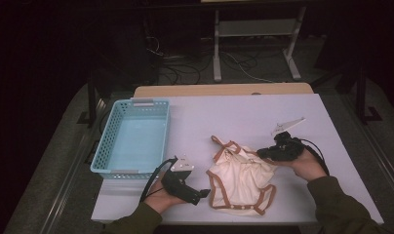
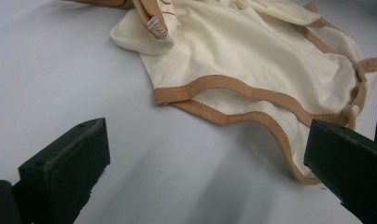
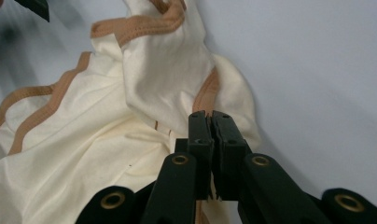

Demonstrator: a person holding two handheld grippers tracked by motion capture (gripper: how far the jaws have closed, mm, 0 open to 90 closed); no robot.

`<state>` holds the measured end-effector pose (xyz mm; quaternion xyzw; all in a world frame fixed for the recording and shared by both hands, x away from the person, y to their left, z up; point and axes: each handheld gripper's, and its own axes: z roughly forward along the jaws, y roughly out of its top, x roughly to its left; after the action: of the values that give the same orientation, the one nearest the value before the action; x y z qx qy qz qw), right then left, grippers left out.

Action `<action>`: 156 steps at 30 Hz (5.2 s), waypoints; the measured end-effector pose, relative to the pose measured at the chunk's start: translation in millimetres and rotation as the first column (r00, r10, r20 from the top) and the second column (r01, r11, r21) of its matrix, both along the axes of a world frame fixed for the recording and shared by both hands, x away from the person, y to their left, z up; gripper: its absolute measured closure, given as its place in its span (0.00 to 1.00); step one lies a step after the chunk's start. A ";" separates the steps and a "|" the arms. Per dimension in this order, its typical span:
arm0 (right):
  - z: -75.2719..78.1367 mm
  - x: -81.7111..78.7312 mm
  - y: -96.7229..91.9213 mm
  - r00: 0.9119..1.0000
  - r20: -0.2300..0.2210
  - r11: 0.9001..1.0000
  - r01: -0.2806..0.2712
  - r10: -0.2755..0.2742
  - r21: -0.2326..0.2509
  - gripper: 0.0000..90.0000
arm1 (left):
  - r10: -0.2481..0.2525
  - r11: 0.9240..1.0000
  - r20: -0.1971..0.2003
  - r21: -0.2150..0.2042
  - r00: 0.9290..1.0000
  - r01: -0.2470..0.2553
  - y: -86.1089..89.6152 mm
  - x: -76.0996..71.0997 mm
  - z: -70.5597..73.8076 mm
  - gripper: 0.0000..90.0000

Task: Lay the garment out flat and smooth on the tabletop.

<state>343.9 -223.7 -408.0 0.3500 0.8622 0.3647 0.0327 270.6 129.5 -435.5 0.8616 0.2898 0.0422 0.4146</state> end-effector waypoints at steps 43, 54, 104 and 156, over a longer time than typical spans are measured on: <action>-25.3 -84.7 29.6 0.974 -0.025 0.973 -0.225 0.223 -0.060 0.96 | 0.008 1.000 0.005 -0.004 1.000 -0.008 0.0 -0.8 0.1 0.00; -4.1 -78.6 24.4 0.985 0.032 0.985 -0.171 0.171 0.005 0.82 | 0.009 1.000 0.009 0.018 1.000 -0.009 -1.0 -0.6 -0.7 0.00; -27.3 -24.4 43.4 0.990 0.055 0.988 -0.125 0.131 -0.094 0.88 | -0.001 1.000 0.008 0.028 1.000 0.001 -0.6 -0.4 -0.7 0.00; 10.9 3.9 5.9 0.976 0.201 0.997 0.076 -0.078 0.021 0.89 | 0.010 1.000 0.005 0.013 1.000 -0.010 -1.2 0.3 -1.9 0.00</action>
<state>347.8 -217.8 -397.1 0.3444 0.8379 0.4023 0.1319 270.9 128.3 -437.4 0.8627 0.2930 0.0482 0.4093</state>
